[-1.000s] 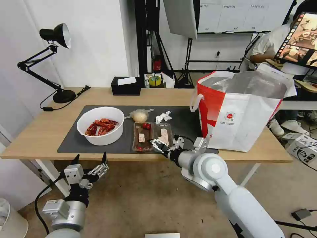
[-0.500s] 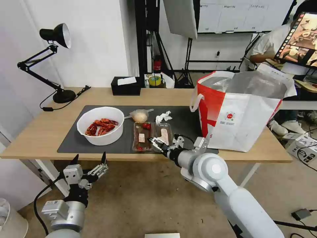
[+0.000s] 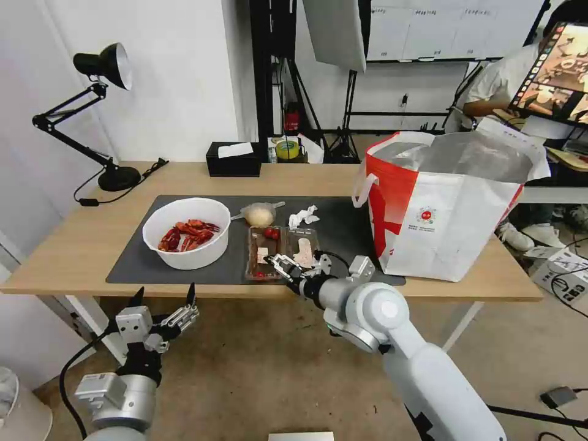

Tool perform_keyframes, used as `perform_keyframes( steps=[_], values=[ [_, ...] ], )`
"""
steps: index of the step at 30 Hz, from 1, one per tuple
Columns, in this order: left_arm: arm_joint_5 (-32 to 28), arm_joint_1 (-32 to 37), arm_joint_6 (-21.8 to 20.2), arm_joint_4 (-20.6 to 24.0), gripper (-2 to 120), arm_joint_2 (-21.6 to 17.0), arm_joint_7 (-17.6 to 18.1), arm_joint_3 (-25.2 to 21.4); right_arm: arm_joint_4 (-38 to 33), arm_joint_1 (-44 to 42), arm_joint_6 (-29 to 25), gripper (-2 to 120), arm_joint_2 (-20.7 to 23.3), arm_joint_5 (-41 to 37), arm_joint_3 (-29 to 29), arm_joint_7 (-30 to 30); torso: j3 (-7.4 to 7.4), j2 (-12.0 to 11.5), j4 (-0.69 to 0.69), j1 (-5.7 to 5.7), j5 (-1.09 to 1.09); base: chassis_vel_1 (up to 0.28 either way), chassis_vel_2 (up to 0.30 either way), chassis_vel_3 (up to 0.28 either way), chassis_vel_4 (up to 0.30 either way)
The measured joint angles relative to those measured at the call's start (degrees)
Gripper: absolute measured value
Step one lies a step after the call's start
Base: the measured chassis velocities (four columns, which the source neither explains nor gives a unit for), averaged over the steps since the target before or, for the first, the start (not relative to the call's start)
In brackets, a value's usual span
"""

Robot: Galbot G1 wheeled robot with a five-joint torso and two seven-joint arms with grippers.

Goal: Pick up the trash from the table and place it into the takeout bag.

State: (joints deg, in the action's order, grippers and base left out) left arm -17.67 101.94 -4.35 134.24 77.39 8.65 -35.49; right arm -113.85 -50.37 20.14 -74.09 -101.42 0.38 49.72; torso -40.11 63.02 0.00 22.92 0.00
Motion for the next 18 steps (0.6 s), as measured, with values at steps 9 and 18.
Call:
perform_keyframes(
  steps=[9,18],
  values=[
    [0.19,0.01,0.24,-0.43,100,0.23,-0.04,0.21,1.33,0.39,-0.51,100,-1.38,0.02,0.09,0.48,0.0,0.0,0.0,0.0,0.0,0.0,0.0,0.0,0.0],
    [0.27,-0.01,0.3,-0.47,100,0.22,-0.06,0.37,1.24,0.4,-0.69,100,-1.6,-0.09,0.86,1.26,0.0,0.0,0.0,0.0,0.01,0.0,0.0,0.0,0.0]
  ],
)
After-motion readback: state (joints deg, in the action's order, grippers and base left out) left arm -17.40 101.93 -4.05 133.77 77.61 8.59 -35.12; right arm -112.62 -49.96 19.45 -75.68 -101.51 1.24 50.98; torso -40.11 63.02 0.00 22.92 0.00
